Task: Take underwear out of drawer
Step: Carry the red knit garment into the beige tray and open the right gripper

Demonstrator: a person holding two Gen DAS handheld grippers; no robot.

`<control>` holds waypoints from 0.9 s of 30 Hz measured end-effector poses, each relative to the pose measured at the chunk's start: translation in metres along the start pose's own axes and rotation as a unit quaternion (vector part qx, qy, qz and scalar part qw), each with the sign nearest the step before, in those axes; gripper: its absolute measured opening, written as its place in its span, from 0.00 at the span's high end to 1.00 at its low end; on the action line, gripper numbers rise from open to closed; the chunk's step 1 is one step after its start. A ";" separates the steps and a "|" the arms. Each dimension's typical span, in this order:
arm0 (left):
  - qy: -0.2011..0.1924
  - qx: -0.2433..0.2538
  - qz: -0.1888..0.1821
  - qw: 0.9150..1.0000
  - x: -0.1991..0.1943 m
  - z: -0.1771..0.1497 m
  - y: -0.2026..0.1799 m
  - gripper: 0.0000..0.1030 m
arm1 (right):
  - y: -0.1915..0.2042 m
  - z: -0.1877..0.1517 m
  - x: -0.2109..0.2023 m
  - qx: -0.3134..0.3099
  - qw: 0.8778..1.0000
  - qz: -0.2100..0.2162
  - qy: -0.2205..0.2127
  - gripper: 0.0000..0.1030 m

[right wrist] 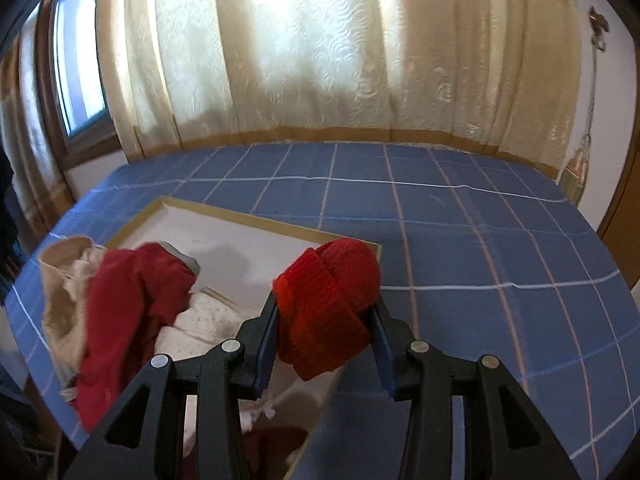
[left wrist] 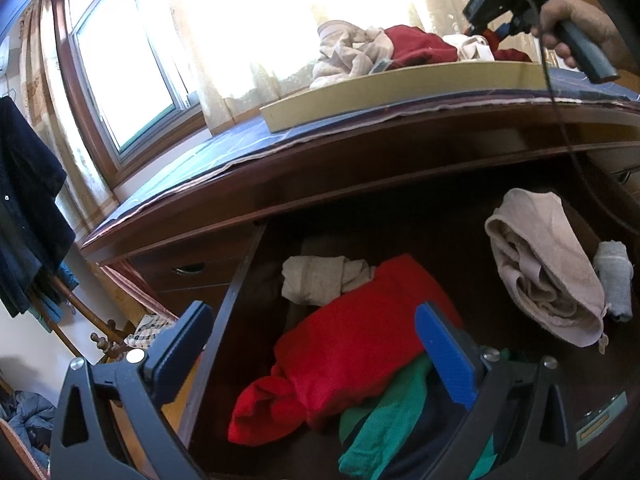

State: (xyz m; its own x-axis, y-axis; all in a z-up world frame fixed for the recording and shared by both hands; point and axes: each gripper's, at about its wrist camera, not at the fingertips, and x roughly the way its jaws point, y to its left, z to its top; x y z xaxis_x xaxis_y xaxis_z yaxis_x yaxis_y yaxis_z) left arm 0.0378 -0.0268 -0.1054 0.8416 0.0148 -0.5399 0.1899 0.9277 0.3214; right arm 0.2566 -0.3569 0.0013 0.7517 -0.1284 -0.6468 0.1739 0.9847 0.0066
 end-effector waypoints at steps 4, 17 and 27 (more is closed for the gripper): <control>0.003 0.000 0.000 1.000 0.002 0.000 -0.001 0.00 | 0.007 0.002 0.023 0.007 1.000 0.013 0.024 0.57; -0.003 0.000 -0.002 1.000 0.003 -0.002 0.000 0.00 | 0.010 -0.001 0.037 0.018 0.998 0.028 0.050 0.50; -0.008 -0.001 0.002 1.000 -0.001 -0.003 0.001 0.00 | -0.013 -0.013 -0.043 0.088 0.990 0.104 -0.030 0.37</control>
State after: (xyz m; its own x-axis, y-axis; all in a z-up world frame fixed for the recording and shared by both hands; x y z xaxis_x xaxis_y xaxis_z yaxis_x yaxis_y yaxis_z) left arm 0.0355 -0.0247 -0.1065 0.8500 0.0122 -0.5266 0.1855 0.9287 0.3210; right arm 0.2138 -0.3630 0.0187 0.8181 0.0628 -0.5716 0.1165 0.9553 0.2717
